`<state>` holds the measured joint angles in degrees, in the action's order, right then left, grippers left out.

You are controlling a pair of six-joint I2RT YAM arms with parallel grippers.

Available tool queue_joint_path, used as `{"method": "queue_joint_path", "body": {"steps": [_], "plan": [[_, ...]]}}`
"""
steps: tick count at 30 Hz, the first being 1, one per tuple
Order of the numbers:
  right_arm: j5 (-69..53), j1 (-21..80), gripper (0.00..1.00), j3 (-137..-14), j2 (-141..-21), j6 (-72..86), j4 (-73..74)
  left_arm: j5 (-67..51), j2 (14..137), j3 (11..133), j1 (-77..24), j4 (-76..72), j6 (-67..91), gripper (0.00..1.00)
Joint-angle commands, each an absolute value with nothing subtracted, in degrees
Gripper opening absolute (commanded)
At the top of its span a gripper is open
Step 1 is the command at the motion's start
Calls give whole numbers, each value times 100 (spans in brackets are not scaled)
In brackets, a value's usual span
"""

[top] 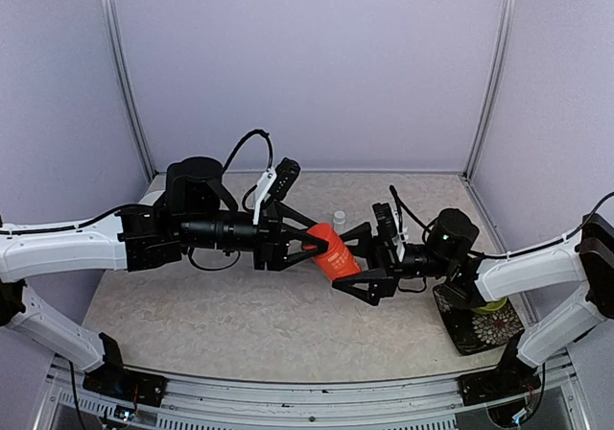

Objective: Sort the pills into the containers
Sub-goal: Pass from the left arm to the right

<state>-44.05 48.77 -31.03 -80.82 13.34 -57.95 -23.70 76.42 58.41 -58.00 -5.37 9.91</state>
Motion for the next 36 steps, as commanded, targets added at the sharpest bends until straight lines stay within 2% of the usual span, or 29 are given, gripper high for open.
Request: {"method": "queue_joint_path", "body": {"steps": [1, 6, 12, 22, 29, 32, 36], "plan": [[-5021, 4838, 87, -3276, -8379, 1941, -6448, -2496, 7523, 5894, -5870, -934, 888, 46], [-5193, 4843, 84, -3320, -8596, 2319, -6870, -2407, 7471, 5837, -5889, -1063, 822, 46], [-5211, 4836, 76, -3406, -8775, 2588, -7108, -2289, 7475, 5763, -5889, -1208, 812, 46], [-4754, 4841, 76, -3187, -9043, 3312, -8199, -2118, 7338, 5388, -5888, -1753, 969, 46], [-4860, 4839, 68, -3216, -9227, 3501, -8430, -2057, 7284, 5225, -5889, -1971, 1031, 46], [-4843, 4835, 61, -3212, -9214, 3469, -8349, -2050, 7255, 5187, -5889, -2003, 1030, 46], [-4891, 4837, 45, -3230, -9211, 3412, -8270, -2026, 7262, 5172, -5889, -1995, 1078, 47]]}}
